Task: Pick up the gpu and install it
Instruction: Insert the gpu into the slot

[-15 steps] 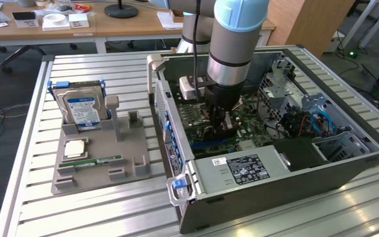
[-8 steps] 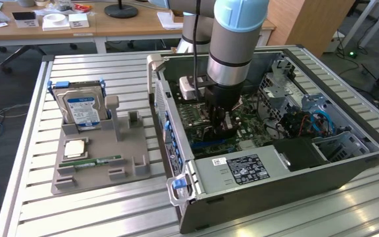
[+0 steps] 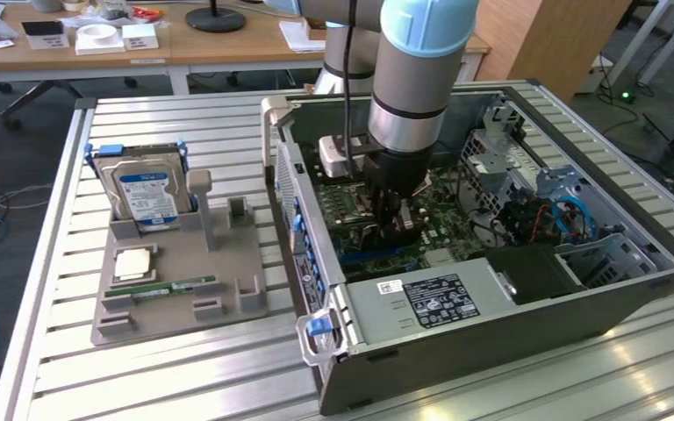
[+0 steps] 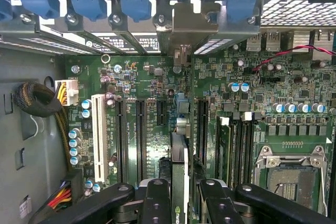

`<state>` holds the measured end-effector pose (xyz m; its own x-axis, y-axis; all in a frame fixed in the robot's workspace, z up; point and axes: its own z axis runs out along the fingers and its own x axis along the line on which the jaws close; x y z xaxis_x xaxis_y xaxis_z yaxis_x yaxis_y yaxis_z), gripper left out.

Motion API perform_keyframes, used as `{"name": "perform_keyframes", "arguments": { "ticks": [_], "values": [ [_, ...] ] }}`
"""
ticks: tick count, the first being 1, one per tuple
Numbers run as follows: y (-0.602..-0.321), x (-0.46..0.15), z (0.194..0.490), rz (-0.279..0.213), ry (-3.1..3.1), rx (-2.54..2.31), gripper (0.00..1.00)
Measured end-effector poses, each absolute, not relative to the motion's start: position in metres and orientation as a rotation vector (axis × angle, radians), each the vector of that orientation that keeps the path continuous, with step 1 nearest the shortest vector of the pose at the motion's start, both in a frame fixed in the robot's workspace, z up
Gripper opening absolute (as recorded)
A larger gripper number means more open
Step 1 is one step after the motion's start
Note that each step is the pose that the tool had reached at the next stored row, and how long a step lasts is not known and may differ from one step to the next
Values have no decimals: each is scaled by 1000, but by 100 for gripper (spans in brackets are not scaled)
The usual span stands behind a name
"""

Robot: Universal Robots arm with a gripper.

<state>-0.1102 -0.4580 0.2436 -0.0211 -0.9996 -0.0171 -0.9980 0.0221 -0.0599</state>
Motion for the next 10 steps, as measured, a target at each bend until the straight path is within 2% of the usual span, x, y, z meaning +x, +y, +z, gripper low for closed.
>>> {"name": "perform_keyframes", "arguments": {
  "ticks": [10],
  "values": [
    [-458, -110, 244, -48, 2206, -2159, 26]
  ]
}}
